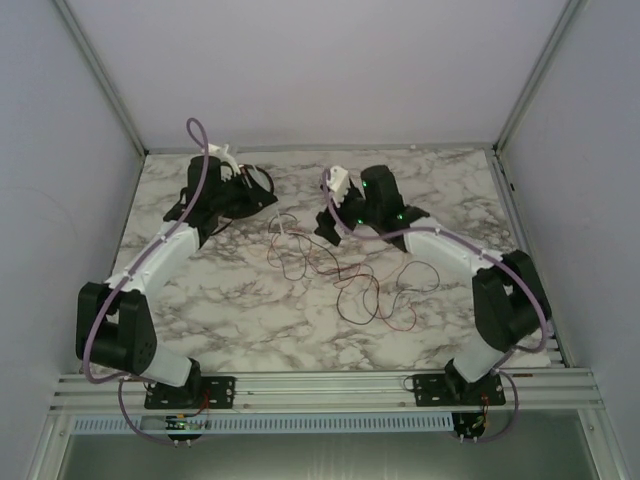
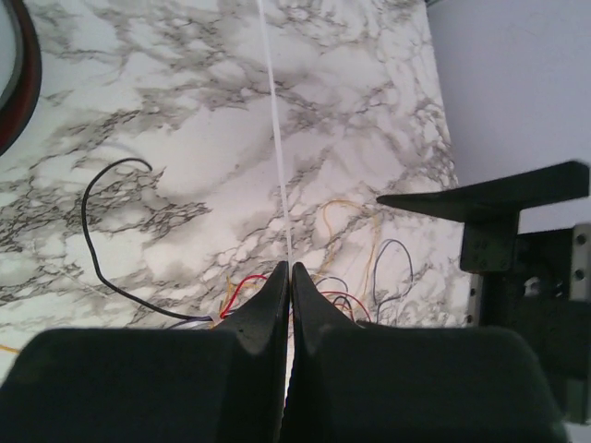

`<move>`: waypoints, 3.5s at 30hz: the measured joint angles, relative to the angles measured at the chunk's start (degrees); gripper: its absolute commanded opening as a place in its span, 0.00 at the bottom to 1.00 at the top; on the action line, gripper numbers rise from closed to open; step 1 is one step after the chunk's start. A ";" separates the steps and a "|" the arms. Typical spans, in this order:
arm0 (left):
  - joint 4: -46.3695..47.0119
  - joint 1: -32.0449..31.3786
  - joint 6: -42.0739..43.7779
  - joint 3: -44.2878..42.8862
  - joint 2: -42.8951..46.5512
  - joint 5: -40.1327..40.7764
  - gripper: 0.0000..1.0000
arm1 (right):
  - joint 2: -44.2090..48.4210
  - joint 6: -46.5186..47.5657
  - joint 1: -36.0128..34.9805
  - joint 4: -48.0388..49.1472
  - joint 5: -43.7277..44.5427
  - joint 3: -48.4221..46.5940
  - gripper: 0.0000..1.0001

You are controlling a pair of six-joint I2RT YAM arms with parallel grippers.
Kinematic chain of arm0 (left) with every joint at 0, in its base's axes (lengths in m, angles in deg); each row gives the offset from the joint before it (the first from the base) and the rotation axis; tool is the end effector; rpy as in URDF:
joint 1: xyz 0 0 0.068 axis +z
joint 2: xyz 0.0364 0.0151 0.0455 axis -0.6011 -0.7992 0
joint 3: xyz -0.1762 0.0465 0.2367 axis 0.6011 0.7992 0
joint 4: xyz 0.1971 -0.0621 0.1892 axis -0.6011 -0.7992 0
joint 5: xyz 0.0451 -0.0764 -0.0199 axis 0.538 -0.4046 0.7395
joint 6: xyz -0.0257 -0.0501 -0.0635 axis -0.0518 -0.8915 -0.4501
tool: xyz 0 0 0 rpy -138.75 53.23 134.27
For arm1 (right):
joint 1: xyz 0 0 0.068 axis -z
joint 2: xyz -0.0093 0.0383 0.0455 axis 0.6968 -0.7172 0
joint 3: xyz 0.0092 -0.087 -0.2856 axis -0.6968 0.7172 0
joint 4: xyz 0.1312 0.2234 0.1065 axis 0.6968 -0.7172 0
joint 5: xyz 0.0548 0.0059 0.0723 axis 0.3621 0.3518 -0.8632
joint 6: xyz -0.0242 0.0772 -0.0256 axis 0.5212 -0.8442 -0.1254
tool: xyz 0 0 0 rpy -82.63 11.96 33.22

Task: Zip-tie the wires
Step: Adjust the cable at the center of the board.

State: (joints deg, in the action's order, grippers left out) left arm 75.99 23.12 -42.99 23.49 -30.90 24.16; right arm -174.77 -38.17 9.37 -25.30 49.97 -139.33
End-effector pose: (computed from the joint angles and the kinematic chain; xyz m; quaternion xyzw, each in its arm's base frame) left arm 0.3783 -0.1242 0.3047 -0.0332 0.8128 -0.3853 0.4357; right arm 0.3386 0.2747 0.2733 -0.4260 0.7395 0.2912 0.4324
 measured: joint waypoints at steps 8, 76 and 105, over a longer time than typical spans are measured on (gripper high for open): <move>-3.13 -0.20 1.22 -1.62 5.33 -2.89 0.00 | 5.88 7.69 -1.86 26.88 -9.46 20.70 0.99; 29.44 3.39 2.54 17.88 21.42 -27.87 0.99 | 3.69 -12.46 -2.27 -1.42 -20.92 -1.22 0.00; 18.64 -4.37 16.96 14.10 9.84 -37.77 0.36 | 6.12 -13.27 -1.84 -11.45 -26.25 -3.74 0.00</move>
State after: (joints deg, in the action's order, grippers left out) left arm 94.63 18.75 -26.03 37.59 -21.06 -13.61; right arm -168.65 -51.44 7.53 -36.75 23.72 -143.07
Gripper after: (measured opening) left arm 0.499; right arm 0.007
